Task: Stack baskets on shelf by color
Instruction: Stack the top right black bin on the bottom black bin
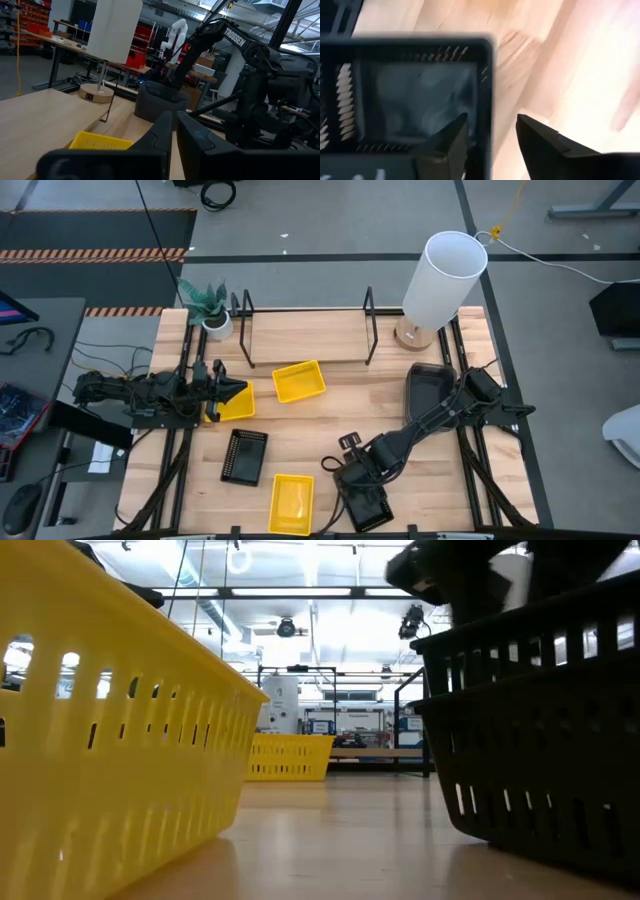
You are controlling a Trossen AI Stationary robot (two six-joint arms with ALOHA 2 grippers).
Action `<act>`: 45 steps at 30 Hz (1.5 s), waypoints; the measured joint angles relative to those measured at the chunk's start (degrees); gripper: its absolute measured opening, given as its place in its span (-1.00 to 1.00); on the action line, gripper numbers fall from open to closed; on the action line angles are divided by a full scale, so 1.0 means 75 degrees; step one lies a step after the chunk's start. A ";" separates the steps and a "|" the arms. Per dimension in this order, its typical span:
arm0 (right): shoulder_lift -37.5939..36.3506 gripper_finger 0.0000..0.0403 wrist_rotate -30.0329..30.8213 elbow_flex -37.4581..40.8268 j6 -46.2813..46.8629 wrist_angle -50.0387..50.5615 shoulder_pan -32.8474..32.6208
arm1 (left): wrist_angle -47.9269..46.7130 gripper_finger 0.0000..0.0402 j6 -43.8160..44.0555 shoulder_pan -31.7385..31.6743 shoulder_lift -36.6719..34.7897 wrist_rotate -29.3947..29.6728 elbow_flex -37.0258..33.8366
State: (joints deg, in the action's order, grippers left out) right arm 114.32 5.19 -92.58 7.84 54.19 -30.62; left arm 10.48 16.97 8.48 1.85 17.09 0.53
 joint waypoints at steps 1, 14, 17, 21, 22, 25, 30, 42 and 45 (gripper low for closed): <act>0.0002 -0.11 0.0103 0.0000 0.0000 -0.0127 0.0009 | -0.0001 -0.86 0.0000 -0.0001 0.0000 0.0002 -0.0002; 0.0006 0.04 0.0262 0.1069 0.0147 -0.1717 0.0080 | 0.0000 -0.82 0.0000 -0.0002 0.0000 0.0002 0.0001; 0.0006 0.04 0.0301 0.1333 0.0213 -0.1715 0.0152 | 0.0000 -0.84 0.0001 0.0001 0.0000 0.0002 0.0001; 0.0006 0.03 0.0651 0.1466 0.0361 -0.1283 0.0322 | -0.0001 -0.85 0.0002 -0.0002 0.0000 0.0001 -0.0001; 0.0009 0.03 0.0796 0.1474 0.0394 -0.1030 0.0385 | -0.0001 -0.85 0.0001 -0.0001 0.0000 0.0002 -0.0002; 0.0006 0.03 0.1150 0.1483 0.0404 -0.0347 0.0644 | -0.0003 -0.82 0.0000 0.0001 0.0000 0.0002 -0.0002; 0.0005 0.03 0.1414 0.1483 -0.0011 0.0368 0.1187 | 0.0000 -0.81 0.0001 0.0001 0.0000 0.0002 0.0001; -0.0553 0.03 0.1186 0.1469 -0.0656 0.0726 0.2312 | -0.0001 -0.85 0.0002 -0.0002 0.0000 0.0001 0.0001; -0.1018 0.03 0.1223 0.1463 -0.0494 0.0727 0.2321 | -0.0002 -0.83 0.0001 0.0001 0.0000 -0.0001 0.0001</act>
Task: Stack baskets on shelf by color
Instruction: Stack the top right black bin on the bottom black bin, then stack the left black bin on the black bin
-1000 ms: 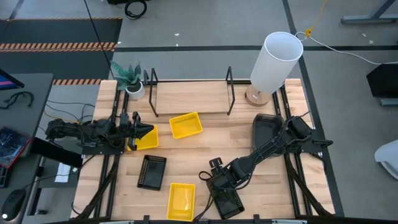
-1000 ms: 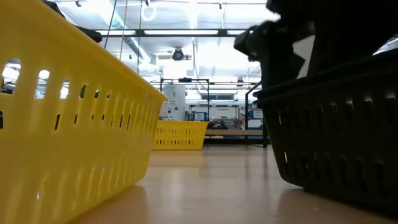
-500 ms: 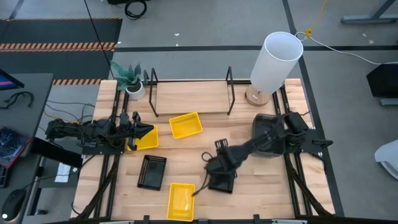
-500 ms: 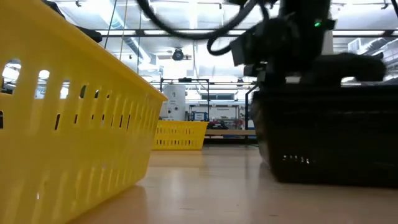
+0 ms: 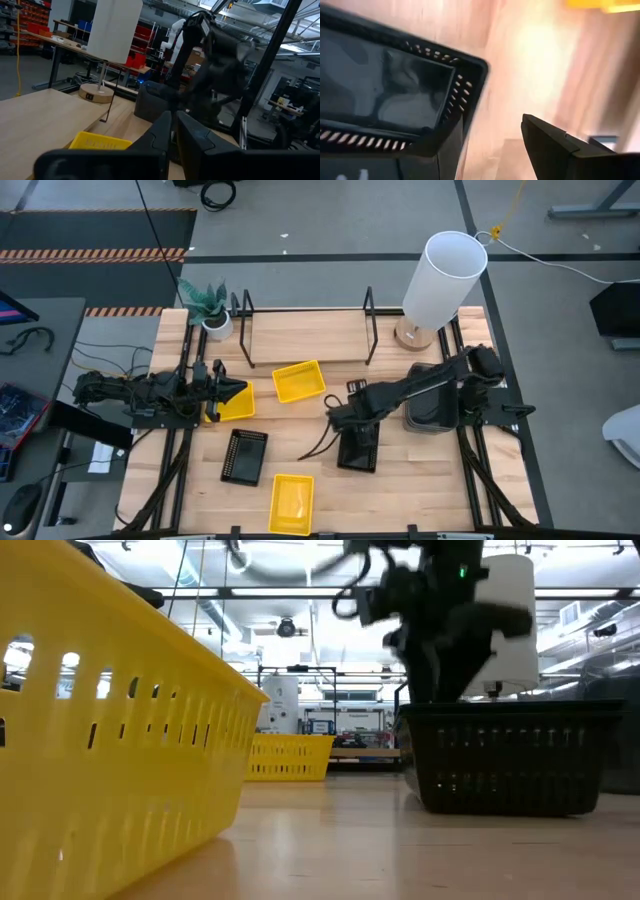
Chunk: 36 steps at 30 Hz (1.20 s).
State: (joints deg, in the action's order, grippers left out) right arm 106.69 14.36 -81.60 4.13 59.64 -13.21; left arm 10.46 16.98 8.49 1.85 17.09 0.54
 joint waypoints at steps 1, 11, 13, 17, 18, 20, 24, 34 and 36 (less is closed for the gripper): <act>-0.0198 0.03 0.0038 0.0002 0.0078 -0.0004 -0.0003 | -0.0001 -0.82 0.0001 0.0000 0.0000 0.0001 -0.0003; -0.2694 0.03 0.0992 0.0661 0.0032 -0.1545 -0.0245 | -0.0001 -0.84 -0.0001 -0.0003 0.0000 0.0002 -0.0002; -0.3236 0.03 0.1041 0.1156 -0.0111 -0.2498 -0.0329 | 0.0003 -0.85 -0.0001 -0.0001 0.0000 0.0000 -0.0002; -0.4119 0.03 0.1109 0.2130 -0.0334 -0.4037 -0.0493 | 0.0002 -0.84 0.0000 -0.0003 0.0000 0.0002 -0.0001; -0.4296 0.03 0.1106 0.2336 -0.0383 -0.4345 -0.0535 | 0.0005 -0.83 -0.0001 -0.0003 0.0000 -0.0001 -0.0002; -0.4630 0.03 0.1116 0.2720 -0.0435 -0.4922 -0.0620 | 0.0001 -0.82 0.0001 -0.0003 0.0000 0.0000 -0.0001; -0.5142 0.03 0.1138 0.3489 -0.0561 -0.6294 -0.0832 | 0.0002 -0.81 0.0001 -0.0003 0.0000 0.0002 0.0000; -0.5916 0.03 0.1138 0.4354 0.0156 -0.6753 -0.1855 | 0.0269 -0.84 0.1347 -0.0003 0.0000 -0.0001 0.0000; -0.6123 0.03 0.1192 0.4354 0.0109 -0.6689 -0.2049 | 0.0046 -0.85 0.1734 -0.0003 0.0007 -0.0172 0.0149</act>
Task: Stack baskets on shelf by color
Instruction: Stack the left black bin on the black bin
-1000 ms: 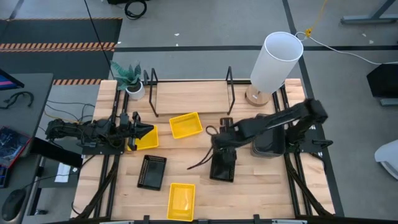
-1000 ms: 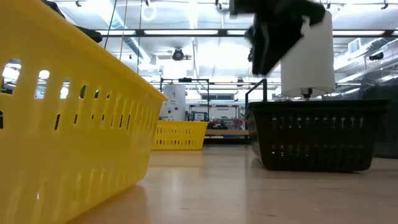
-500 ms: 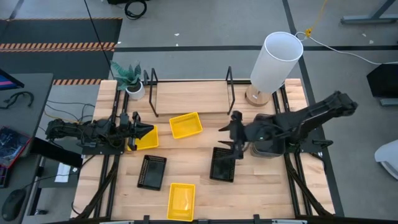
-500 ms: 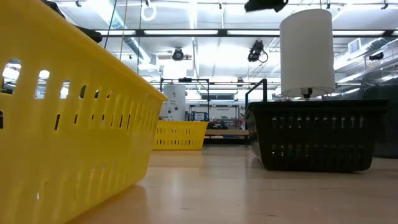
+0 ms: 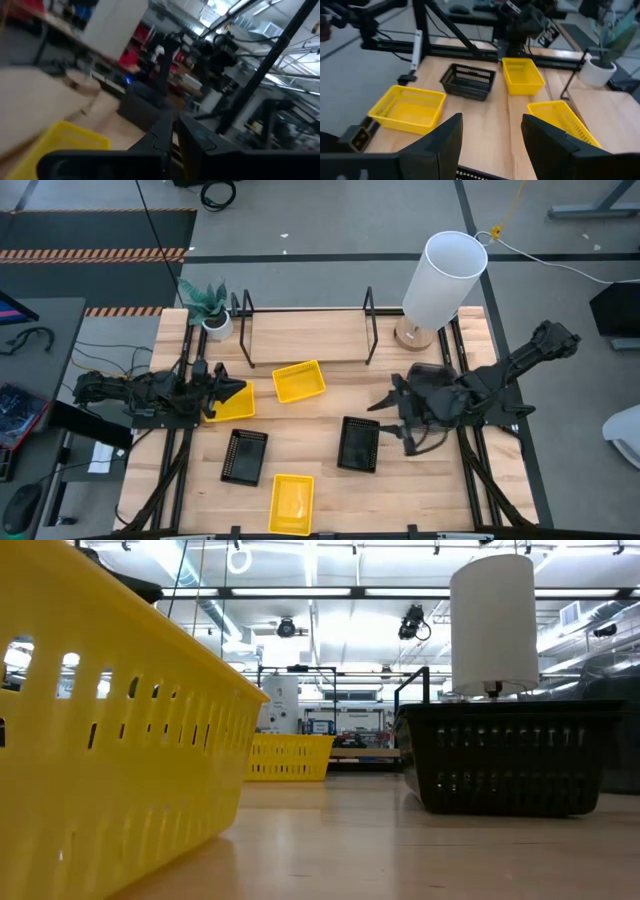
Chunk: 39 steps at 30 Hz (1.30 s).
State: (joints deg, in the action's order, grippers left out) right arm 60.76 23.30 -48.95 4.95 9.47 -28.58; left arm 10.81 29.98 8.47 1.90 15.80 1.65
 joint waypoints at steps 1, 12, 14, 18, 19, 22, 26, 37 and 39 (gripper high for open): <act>-0.0104 0.03 0.0092 0.0000 -0.0055 0.0039 -0.0100 | -0.0230 -0.86 0.0140 0.0005 0.0048 -0.0208 0.0184; -0.0339 0.03 0.1240 0.0000 -0.0092 0.0128 -0.0557 | -0.2024 -0.98 0.0397 0.1613 0.3091 -0.0693 0.2558; -0.0283 0.03 0.1281 0.0000 -0.0019 0.0132 -0.0574 | -0.2295 -0.98 0.0509 0.2054 0.3885 -0.0542 0.2950; -0.0241 0.03 0.1310 0.0000 0.0000 0.0132 -0.0609 | -0.3442 -0.98 0.1434 0.2826 0.5436 -0.0158 0.3882; -0.0241 0.03 0.1313 0.0000 0.0000 0.0129 -0.0612 | -0.3835 -0.98 0.1710 0.3000 0.5829 -0.0068 0.4154; -0.0241 0.03 0.1313 0.0000 0.0000 0.0129 -0.0612 | -0.5114 -0.98 0.2552 0.3473 0.6995 0.0014 0.5023; -0.0241 0.03 0.1313 0.0000 0.0035 0.0129 -0.0612 | -0.6087 -0.98 0.3329 0.3958 0.8373 -0.0128 0.5944; -0.0239 0.03 0.1309 -0.0003 -0.0275 -0.0023 -0.0612 | -0.5973 -0.79 0.3510 0.4202 1.0391 -0.0939 0.6786; -0.0238 0.03 0.1332 -0.0003 -0.0380 -0.0107 -0.0609 | -0.6398 -0.76 0.3461 0.4057 1.0471 -0.0939 0.6925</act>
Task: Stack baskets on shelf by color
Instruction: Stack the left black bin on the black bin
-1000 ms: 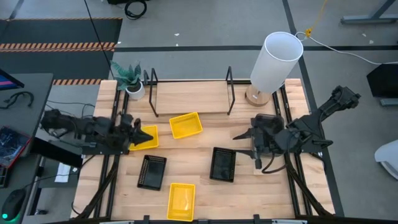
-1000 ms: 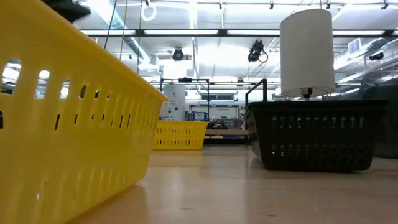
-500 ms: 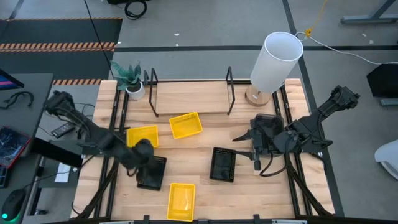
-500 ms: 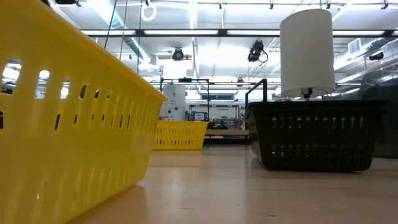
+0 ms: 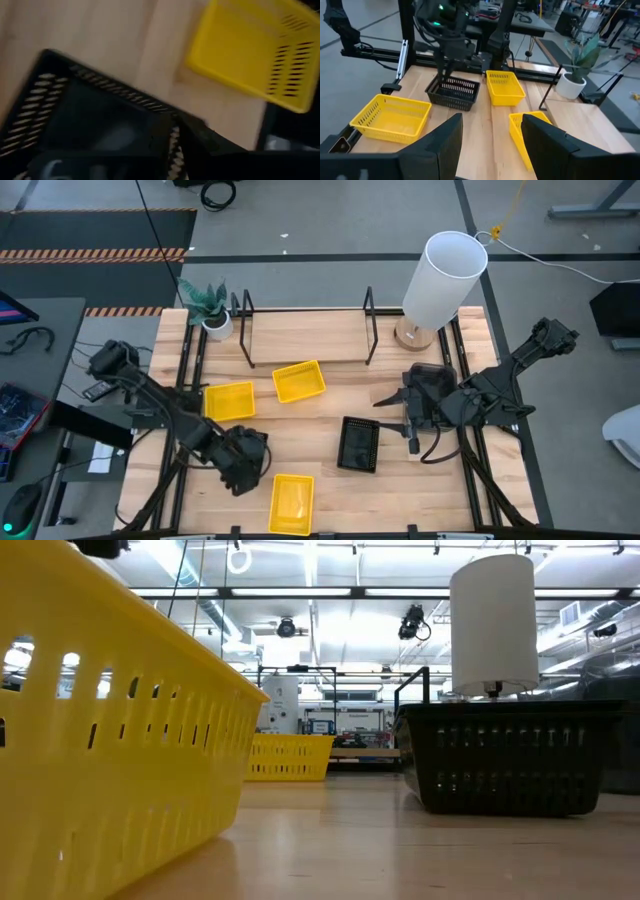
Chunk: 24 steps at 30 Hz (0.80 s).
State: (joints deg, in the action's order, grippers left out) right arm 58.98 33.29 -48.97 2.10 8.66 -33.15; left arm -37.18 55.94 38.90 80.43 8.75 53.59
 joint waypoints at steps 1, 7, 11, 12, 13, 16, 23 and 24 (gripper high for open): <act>0.0000 0.03 0.0021 -0.0003 -0.0048 -0.0032 0.0000 | -0.0253 -0.74 -0.0003 -0.0100 0.0027 0.0001 0.0096; 0.0000 0.03 0.0028 -0.0006 -0.0165 -0.0068 0.0003 | -0.0994 -0.61 -0.0175 -0.0592 0.0046 -0.0277 0.0468; 0.0000 0.03 0.0037 -0.0006 -0.0173 -0.0064 0.0003 | -0.0663 -0.58 0.0093 -0.0423 0.0046 -0.1466 0.0474; 0.0000 0.03 0.0037 -0.0006 -0.0197 -0.0063 0.0003 | -0.0528 -0.59 0.0190 -0.0307 0.0050 -0.1516 0.0474; 0.0000 0.03 0.0040 -0.0006 -0.0224 -0.0061 0.0003 | -0.0338 -0.60 0.0252 -0.0186 0.0080 -0.1518 0.0478; 0.0000 0.03 0.0037 -0.0006 -0.0225 -0.0058 0.0003 | -0.0028 -0.65 0.0267 0.0198 0.0134 -0.1329 0.0483; 0.0000 0.03 0.0037 -0.0006 -0.0221 -0.0064 0.0003 | 0.0036 -0.80 0.0460 0.0702 0.0134 -0.0520 0.0483; 0.0000 0.03 0.0040 -0.0006 -0.0223 -0.0064 0.0003 | 0.0030 -0.81 0.0458 0.0771 0.0134 -0.0433 0.0483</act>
State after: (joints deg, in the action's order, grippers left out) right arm 58.98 33.58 -49.01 0.43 8.19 -33.12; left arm -36.95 59.37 44.68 81.43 5.51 57.21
